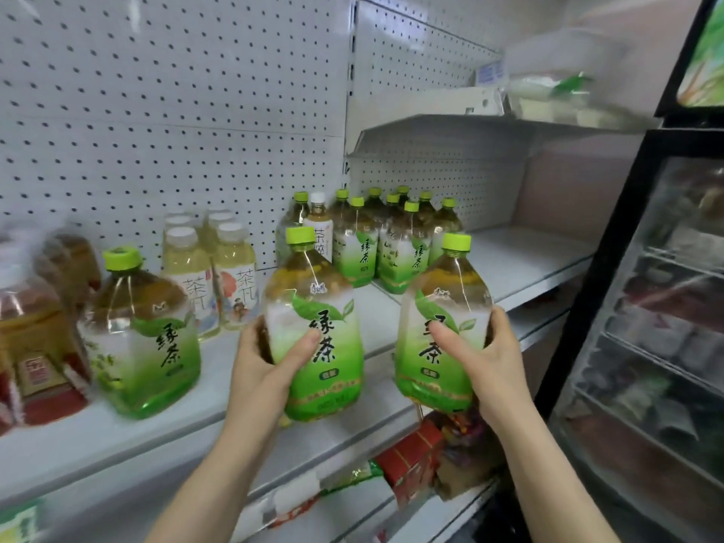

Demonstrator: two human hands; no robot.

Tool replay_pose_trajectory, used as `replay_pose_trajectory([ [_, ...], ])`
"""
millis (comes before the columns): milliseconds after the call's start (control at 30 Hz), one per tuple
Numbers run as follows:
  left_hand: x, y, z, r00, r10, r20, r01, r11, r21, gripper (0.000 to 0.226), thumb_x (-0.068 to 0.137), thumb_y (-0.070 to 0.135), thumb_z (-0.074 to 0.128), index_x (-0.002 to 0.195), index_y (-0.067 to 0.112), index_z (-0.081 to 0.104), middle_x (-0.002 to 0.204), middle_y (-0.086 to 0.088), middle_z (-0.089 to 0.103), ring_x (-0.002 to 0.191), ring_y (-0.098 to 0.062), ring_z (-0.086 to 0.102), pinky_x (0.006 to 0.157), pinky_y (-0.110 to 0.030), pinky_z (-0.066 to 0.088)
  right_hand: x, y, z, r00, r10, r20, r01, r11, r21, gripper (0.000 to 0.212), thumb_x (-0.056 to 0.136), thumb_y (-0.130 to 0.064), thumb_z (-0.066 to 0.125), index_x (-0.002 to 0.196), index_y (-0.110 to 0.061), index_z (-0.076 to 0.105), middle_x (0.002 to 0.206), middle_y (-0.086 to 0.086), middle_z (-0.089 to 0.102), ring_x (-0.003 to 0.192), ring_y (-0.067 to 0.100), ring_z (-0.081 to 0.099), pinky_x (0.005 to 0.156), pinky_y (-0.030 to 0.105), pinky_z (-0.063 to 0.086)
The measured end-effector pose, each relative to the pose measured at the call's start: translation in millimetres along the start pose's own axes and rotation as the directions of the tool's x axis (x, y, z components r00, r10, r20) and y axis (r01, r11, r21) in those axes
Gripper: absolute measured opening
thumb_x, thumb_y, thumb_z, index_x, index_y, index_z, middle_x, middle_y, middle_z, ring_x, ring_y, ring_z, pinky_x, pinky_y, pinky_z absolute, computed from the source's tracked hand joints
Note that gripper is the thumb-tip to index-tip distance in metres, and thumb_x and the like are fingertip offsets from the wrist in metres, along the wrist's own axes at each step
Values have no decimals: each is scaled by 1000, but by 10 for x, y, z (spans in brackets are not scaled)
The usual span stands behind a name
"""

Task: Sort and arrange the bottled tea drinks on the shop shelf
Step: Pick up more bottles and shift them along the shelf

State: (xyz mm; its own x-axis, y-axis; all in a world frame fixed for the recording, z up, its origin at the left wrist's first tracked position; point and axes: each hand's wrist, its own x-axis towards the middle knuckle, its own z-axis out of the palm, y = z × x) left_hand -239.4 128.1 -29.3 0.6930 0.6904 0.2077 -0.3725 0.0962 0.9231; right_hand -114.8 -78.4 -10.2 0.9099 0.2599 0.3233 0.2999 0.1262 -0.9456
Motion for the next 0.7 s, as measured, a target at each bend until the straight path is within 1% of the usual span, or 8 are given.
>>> replay_pose_trajectory([
  [67,237,-105,147,1000,-14,-1,14,1000,5,73,63,32,87,126,17,55,116,-5,72,100,-24,72,79,-46,60,216,63,-31,1000,-19,11,19,1000,-18,48,72,-24,86,111,-28,58,101,-5,74,90,17,74,74,38,61],
  [200,896,-401,560,1000,-15,3,15,1000,-16,65,71,21,78,129,10,50,119,-9,69,100,-23,71,73,-33,60,753,203,-115,998,-55,8,55,997,-60,50,70,-28,88,110,-29,58,101,-8,73,91,13,73,74,37,61],
  [233,1067,-482,659,1000,-18,1,18,1000,-21,65,74,16,77,131,10,47,121,-10,67,103,-23,70,75,-31,60,871,235,-144,998,-56,8,56,997,-59,52,69,-29,88,111,-29,58,102,-7,73,92,14,72,74,37,61],
  [300,1405,-666,832,1000,-21,-4,21,1000,-3,72,75,9,80,136,12,42,128,-9,63,112,-23,65,87,-37,58,1076,273,-200,998,-60,13,61,997,-55,57,65,-34,88,112,-30,58,103,-8,73,93,14,72,73,35,60],
  [400,1798,-918,1024,999,-39,-4,39,997,70,85,63,15,88,132,23,39,134,-7,56,121,-25,58,103,-49,48,1386,352,-290,998,-53,20,54,998,-36,62,61,-37,87,115,-31,57,105,-8,73,94,14,73,74,36,60],
  [567,2164,-1233,1207,999,-6,-43,16,970,242,97,46,47,90,129,42,40,137,-2,47,126,-27,51,106,-53,44,1807,478,-338,996,-64,57,65,998,-12,62,60,-35,85,114,-27,57,101,-8,73,89,13,73,67,27,59],
  [600,2220,-1243,1250,997,4,-77,19,954,299,97,48,48,89,131,42,41,136,-3,44,126,-28,48,106,-52,43,1889,504,-329,995,-65,76,65,998,-4,62,59,-35,85,113,-26,57,101,-6,73,89,13,73,66,26,59],
  [700,2208,-1134,1410,985,66,-159,22,868,497,92,66,38,87,143,27,39,136,-7,33,131,-27,37,114,-43,34,2100,562,-291,988,-58,141,57,998,14,66,57,-32,89,114,-26,57,103,-4,73,89,13,73,66,26,59],
])
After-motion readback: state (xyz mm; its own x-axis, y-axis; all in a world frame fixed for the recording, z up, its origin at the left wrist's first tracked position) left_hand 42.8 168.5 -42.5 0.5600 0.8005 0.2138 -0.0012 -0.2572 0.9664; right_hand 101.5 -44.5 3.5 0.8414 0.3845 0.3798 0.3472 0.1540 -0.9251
